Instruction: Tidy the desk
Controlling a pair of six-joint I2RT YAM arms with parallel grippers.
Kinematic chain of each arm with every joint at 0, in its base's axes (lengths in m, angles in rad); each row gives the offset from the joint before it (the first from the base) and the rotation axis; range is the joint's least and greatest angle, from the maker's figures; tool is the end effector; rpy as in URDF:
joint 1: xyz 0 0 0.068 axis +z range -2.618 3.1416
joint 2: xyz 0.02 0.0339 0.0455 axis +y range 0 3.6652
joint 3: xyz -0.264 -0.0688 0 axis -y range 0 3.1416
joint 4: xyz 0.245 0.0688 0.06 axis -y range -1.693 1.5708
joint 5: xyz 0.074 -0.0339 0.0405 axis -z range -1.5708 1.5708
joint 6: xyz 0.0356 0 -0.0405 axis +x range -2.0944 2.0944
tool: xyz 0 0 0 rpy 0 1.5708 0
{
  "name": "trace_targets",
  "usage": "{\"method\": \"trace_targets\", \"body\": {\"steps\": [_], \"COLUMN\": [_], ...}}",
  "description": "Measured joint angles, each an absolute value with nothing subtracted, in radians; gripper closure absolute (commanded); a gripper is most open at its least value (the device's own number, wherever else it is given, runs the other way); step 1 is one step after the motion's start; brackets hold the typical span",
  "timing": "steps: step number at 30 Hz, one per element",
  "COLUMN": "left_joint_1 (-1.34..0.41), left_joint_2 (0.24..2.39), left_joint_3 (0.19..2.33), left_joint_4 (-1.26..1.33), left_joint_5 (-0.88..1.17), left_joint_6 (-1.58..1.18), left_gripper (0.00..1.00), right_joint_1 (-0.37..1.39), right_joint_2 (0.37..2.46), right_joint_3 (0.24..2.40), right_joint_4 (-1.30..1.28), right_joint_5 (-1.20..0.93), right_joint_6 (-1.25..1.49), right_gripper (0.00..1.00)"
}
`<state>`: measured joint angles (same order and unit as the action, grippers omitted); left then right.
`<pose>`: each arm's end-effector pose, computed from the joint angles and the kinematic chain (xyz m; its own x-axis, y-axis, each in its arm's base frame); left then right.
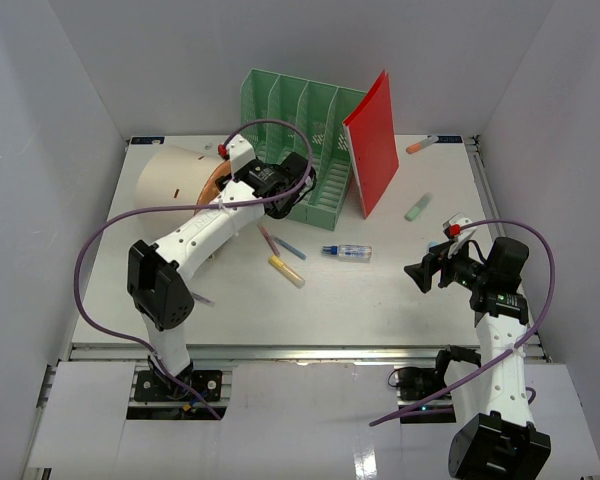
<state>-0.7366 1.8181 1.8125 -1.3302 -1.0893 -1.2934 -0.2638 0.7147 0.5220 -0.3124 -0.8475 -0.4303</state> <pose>0.2812 -0.2124 0.3401 -0.3495 -0.2844 -0.8928 -0.6495 0.7602 0.0121 0.1594 -0.0154 0.2513 -0.2324 -0.2232 -0.9467 -0.6136 0.7888 -0.0354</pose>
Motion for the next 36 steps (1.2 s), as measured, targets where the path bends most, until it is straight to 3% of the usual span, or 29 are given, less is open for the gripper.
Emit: {"method": "trace_targets", "body": {"steps": [21,36], "left_joint_1": [-0.615,-0.585], "left_joint_2": [1.897,1.894], "left_joint_3": [1.893,1.851], "left_joint_4": [-1.336,-1.271], "left_joint_5": [-1.114,-1.058], "left_joint_6": [-1.154,-1.076], "left_gripper": [0.54,0.47], "right_joint_1": [-0.264,-0.264], "right_joint_2": [0.706,0.704], "right_joint_3": [0.522,0.522], "right_joint_4": [-0.312,-0.312], "right_joint_5": [-0.811,-0.800], "right_joint_6": [-0.426,-0.426], "right_gripper": [0.10,0.10]}}
